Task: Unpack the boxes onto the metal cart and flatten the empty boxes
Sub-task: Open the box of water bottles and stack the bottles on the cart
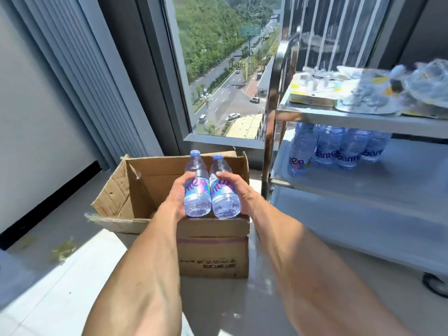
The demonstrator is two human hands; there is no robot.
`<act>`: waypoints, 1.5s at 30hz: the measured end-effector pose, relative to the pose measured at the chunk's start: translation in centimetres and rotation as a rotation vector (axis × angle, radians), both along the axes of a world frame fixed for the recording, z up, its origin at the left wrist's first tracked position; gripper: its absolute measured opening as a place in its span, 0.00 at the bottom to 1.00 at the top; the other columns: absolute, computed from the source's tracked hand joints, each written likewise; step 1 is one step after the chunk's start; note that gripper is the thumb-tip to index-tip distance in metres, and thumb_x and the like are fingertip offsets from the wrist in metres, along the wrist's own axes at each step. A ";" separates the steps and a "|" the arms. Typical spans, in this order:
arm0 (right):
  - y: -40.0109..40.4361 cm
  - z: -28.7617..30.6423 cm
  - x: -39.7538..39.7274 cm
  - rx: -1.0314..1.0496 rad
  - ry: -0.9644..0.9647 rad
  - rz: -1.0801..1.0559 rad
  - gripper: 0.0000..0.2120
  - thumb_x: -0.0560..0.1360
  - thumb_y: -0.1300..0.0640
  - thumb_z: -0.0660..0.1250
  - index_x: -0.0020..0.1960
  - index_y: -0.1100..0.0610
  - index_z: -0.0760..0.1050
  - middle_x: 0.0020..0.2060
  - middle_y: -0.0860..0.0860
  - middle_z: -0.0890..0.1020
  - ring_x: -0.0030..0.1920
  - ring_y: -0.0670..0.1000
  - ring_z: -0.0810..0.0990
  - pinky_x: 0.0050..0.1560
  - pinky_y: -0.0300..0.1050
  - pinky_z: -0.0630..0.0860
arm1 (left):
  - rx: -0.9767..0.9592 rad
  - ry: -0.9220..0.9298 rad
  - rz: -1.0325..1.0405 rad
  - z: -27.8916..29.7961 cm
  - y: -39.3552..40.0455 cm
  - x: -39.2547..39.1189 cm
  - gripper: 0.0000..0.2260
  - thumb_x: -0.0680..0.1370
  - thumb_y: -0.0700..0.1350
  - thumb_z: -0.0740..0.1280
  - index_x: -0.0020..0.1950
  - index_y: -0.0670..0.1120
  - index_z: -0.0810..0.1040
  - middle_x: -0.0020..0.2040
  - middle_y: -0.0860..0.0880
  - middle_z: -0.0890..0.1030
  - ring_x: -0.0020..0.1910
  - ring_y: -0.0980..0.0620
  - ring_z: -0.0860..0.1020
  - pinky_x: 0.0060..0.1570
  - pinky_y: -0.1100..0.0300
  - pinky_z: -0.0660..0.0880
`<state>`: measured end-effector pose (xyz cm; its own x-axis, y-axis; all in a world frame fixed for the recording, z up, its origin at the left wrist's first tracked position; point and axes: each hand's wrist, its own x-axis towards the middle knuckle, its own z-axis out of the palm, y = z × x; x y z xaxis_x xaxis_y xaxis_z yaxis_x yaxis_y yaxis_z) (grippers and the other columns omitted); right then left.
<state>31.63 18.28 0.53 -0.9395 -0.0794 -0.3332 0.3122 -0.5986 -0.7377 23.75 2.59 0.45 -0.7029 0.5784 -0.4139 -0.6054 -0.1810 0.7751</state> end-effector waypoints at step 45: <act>36.4 -1.5 15.8 1.255 -0.205 -1.213 0.29 0.66 0.58 0.74 0.65 0.60 0.72 0.58 0.56 0.79 0.58 0.59 0.76 0.55 0.48 0.72 | -0.706 0.959 0.069 0.4 40.9 14.0 0.28 0.66 0.48 0.77 0.64 0.45 0.76 0.60 0.45 0.81 0.60 0.43 0.78 0.60 0.47 0.73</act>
<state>47.45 54.72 -0.96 -0.2064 0.9456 0.2517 0.2999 0.3059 -0.9036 37.72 43.45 0.84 -0.9198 0.3828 0.0859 0.2695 0.4576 0.8473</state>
